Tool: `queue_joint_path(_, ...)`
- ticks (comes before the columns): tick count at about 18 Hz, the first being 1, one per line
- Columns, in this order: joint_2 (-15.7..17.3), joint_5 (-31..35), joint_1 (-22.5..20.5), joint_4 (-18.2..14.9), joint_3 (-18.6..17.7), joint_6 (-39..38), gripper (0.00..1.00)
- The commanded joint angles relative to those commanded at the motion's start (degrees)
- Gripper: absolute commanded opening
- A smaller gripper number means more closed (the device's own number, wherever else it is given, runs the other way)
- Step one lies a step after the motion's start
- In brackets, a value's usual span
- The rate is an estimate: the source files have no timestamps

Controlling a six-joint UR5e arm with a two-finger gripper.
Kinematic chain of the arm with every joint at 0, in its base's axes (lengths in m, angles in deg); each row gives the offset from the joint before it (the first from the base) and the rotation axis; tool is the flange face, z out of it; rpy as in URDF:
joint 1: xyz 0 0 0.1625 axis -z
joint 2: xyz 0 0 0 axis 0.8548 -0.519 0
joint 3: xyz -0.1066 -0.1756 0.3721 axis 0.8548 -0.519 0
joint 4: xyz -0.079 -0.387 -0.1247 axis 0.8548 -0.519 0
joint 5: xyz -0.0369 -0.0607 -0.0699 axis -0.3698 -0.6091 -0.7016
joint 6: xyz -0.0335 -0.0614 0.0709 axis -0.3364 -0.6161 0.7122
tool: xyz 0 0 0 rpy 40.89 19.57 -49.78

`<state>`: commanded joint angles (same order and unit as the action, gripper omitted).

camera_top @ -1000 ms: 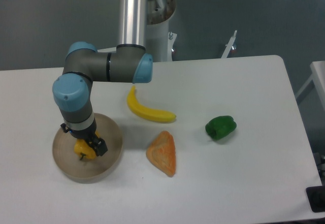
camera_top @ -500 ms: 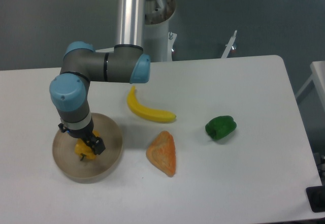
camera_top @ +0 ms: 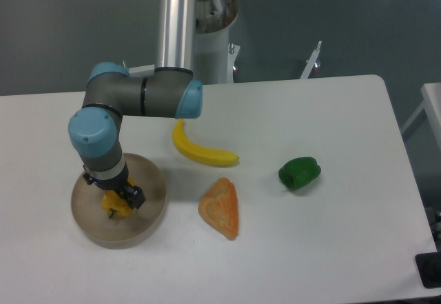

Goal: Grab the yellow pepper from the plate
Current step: 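Lift the yellow pepper off the plate and carry it toward the banana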

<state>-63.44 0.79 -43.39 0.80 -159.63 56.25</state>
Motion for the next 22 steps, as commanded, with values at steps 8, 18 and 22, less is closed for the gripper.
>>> queue_joint_path(8, 4.6, 0.0, -2.9, -0.1, 1.7, 1.0, 0.3)
queue_joint_path(18, 10.7, 0.1, -13.9, -3.3, 3.4, 15.7, 0.28)
queue_joint_path(22, 11.2, -0.2, -19.7, -7.3, 4.2, 23.0, 0.28)
